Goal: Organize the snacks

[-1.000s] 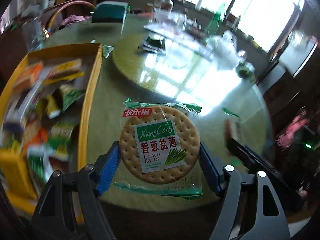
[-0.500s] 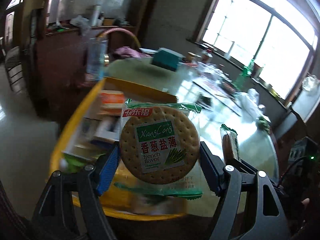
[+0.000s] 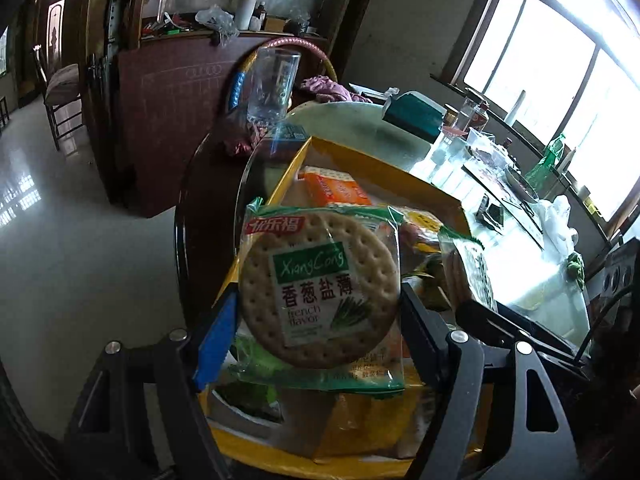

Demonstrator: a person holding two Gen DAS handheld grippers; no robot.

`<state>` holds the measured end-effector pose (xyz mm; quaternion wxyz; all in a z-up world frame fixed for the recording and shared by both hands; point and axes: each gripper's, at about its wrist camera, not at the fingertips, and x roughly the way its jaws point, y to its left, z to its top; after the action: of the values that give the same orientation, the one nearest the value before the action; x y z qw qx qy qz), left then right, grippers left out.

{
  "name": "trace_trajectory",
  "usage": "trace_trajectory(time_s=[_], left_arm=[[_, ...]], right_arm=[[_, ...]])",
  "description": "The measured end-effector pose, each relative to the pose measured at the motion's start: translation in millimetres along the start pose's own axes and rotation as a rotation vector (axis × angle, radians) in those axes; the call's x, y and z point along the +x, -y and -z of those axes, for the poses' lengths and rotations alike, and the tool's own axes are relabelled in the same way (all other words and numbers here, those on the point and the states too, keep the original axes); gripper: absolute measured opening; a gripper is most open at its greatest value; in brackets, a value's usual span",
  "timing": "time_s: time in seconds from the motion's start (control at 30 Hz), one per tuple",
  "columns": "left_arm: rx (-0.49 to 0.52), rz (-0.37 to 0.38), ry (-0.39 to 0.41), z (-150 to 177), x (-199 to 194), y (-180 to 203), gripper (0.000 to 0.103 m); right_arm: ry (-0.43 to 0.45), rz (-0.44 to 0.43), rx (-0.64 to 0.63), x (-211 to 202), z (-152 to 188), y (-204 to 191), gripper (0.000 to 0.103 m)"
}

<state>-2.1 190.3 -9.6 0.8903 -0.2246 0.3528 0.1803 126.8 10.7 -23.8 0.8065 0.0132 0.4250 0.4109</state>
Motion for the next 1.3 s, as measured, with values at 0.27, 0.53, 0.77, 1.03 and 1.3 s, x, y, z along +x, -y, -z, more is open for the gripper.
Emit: trace_trajectory(time_s=[0.27,0.53,0.77,1.03,1.3], left_arm=[[0.006,-0.008,-0.033,-0.1,11.7,-8.5,0.076],[-0.006,0.030,-0.033,-0.7,13.2,-8.0,0.088],[0.023,0.027,0.025,7.7,-5.5,-0.9,0.089],[0.091,-0.064,0.068,17.9,-31.9,13.9,0.090],[0.131,-0.102,0.088,29.4,-53.4,20.1,0.090]], right_arm=[[-0.006,0.071,-0.050,12.3,0.2,-14.6,0.072],[0.001,0.078,-0.009,16.4,-0.5,-11.6,0.075],[0.092,0.060,0.027,-14.2,10.8,-5.8,0.080],[0.128,0.048,0.028,-42.6,24.6,-12.8,0.080],[0.125,0.073,0.077,-54.9,33.4,-13.4,0.080]])
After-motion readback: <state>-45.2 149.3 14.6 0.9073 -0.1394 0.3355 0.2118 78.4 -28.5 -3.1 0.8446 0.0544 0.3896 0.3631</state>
